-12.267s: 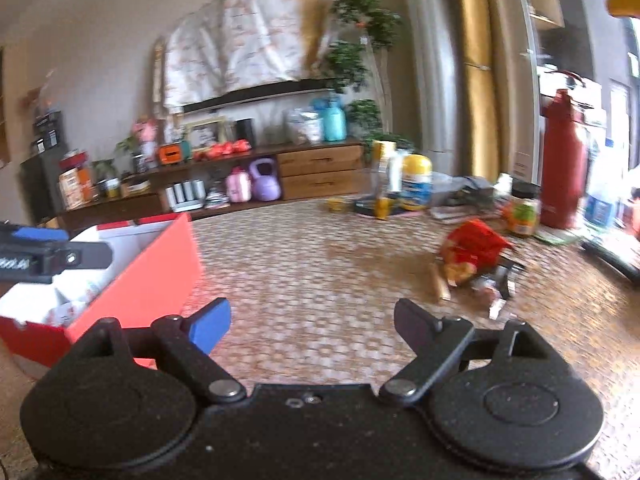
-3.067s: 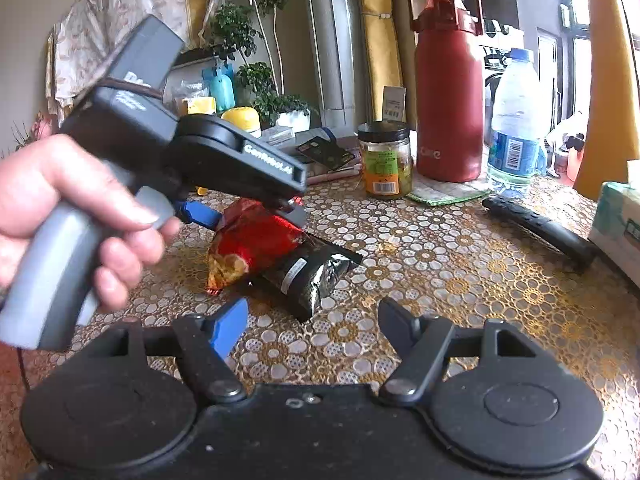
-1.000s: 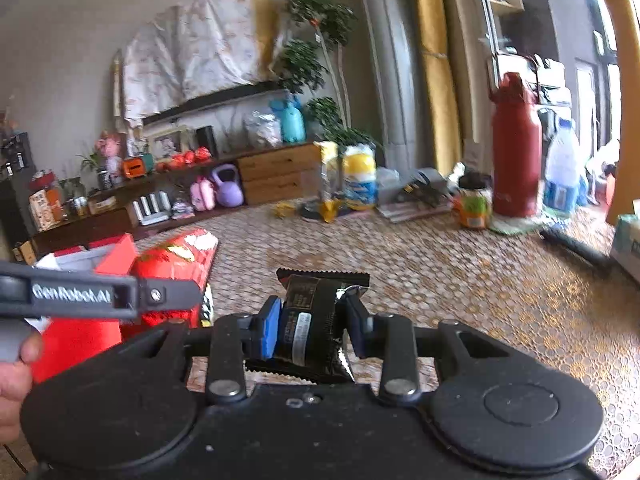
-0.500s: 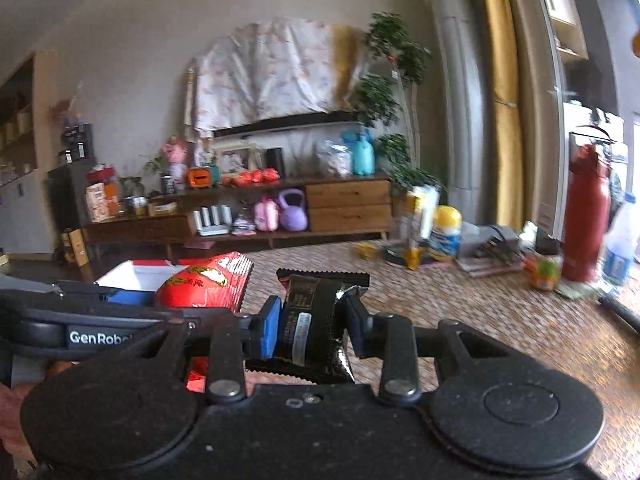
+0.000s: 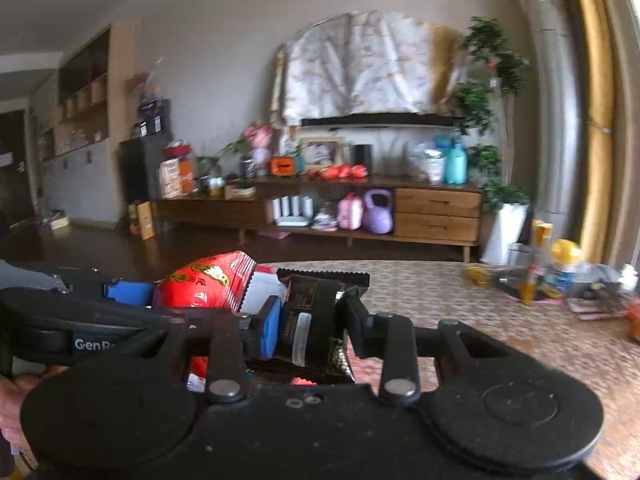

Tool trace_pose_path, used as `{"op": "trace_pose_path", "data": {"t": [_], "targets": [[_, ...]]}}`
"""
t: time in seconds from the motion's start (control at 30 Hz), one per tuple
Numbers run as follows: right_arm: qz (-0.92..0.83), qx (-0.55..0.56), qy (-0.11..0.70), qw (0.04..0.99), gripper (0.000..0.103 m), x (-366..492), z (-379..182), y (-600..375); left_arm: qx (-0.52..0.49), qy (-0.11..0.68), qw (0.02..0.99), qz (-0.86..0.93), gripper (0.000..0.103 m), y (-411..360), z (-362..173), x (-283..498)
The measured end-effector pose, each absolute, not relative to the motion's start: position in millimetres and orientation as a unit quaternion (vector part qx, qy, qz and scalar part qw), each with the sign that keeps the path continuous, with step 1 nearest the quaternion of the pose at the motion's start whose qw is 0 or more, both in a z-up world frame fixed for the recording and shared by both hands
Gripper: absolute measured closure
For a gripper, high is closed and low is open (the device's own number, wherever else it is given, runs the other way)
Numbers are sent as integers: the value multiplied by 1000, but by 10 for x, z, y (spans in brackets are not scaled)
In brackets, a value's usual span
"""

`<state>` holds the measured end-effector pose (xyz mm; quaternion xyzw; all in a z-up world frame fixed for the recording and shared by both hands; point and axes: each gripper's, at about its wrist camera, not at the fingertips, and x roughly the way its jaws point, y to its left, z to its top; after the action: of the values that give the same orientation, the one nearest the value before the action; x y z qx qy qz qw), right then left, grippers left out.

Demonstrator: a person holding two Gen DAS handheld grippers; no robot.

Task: Organize snacks
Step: 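Carry the red chip bag and black packet over the box, then open both grippers to drop the chip bag and black packet into the box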

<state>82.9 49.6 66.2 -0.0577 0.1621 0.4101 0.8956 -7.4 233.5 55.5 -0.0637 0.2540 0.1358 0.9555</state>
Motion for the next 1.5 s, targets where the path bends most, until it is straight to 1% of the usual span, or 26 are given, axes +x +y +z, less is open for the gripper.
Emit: {"op": "trace_pose_path", "data": {"t": [0.23,0.47,0.53,0.63,0.67,0.7,0.73,0.77,1.07,1.2,1.47,1.5], "targets": [[433,-91,203,874,69,1038,464,1055,-69,287,944,144,39,2613,257,-87],[433,-115,233,863,69,1095,254,1226,-54,295,944,134,39,2655,125,-30],[436,-122,238,859,69,1089,217,1274,-49,297,944,133,37,2653,119,9],[428,-134,240,861,65,1074,194,1307,-47,298,943,140,31,2662,121,50],[426,-135,239,862,56,1099,205,1315,-49,297,942,148,26,2658,122,57],[424,-132,237,864,43,1103,215,1308,-50,297,941,154,21,2661,122,65],[423,-127,232,867,40,1106,227,1291,-53,296,941,155,21,2658,123,59],[421,-125,227,869,34,1102,245,1272,-55,295,941,154,21,2641,136,50],[414,-96,209,881,33,1000,422,963,-55,280,944,166,16,2468,271,-21],[410,-74,206,886,32,965,495,775,-57,270,946,171,11,2319,335,-119],[402,-46,201,892,30,800,564,389,-77,259,943,194,10,2076,478,-362],[401,-43,201,893,29,776,569,343,-78,258,942,198,7,2041,500,-402]]}}
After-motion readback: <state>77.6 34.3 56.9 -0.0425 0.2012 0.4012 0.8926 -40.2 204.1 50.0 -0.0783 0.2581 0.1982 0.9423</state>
